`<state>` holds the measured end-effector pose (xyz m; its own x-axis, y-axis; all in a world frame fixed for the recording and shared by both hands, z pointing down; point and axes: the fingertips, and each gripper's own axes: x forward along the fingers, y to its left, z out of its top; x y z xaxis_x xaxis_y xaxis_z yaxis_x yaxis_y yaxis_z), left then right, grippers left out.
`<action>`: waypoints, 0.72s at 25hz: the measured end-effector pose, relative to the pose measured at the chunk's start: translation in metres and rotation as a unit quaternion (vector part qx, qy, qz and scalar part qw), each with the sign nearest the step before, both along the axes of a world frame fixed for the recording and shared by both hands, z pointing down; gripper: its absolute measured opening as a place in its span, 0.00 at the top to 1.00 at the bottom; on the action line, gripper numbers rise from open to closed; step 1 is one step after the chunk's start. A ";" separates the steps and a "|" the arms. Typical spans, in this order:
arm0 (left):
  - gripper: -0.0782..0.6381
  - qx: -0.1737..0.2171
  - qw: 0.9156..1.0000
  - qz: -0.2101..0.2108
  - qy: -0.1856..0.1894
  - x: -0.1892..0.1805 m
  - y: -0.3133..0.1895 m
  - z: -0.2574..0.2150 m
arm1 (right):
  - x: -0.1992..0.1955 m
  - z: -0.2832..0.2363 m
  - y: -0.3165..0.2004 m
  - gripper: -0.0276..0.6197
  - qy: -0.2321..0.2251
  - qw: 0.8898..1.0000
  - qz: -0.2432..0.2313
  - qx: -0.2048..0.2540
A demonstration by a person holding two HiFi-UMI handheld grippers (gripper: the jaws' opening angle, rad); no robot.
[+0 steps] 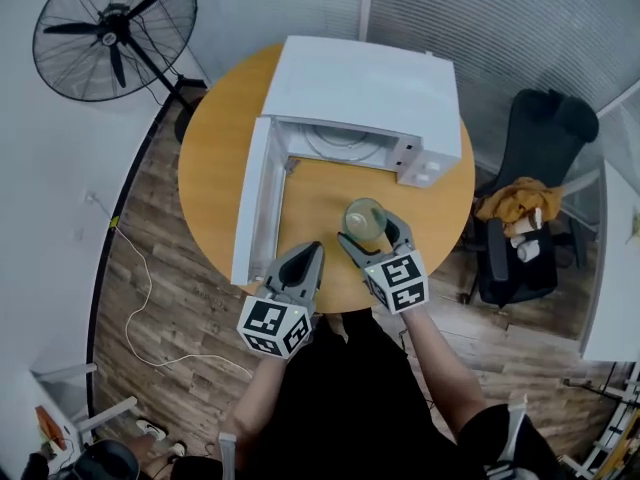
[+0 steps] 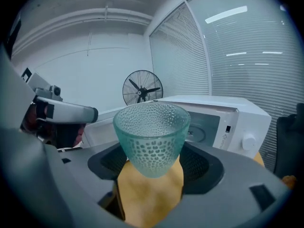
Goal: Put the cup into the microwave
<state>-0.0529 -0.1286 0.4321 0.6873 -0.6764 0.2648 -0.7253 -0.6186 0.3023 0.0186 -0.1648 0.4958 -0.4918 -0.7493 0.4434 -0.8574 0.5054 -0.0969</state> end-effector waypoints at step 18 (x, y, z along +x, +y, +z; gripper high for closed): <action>0.90 -0.027 0.996 -0.078 -0.022 0.026 -0.057 0.029 | 0.012 0.090 -0.143 0.41 0.011 0.999 -0.038 -0.022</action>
<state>-0.0264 -0.1857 0.4610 0.5613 -0.7584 0.3315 -0.8249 -0.4802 0.2983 0.0310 -0.3073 0.5861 -0.5360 -0.6906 0.4856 -0.8193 0.5642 -0.1019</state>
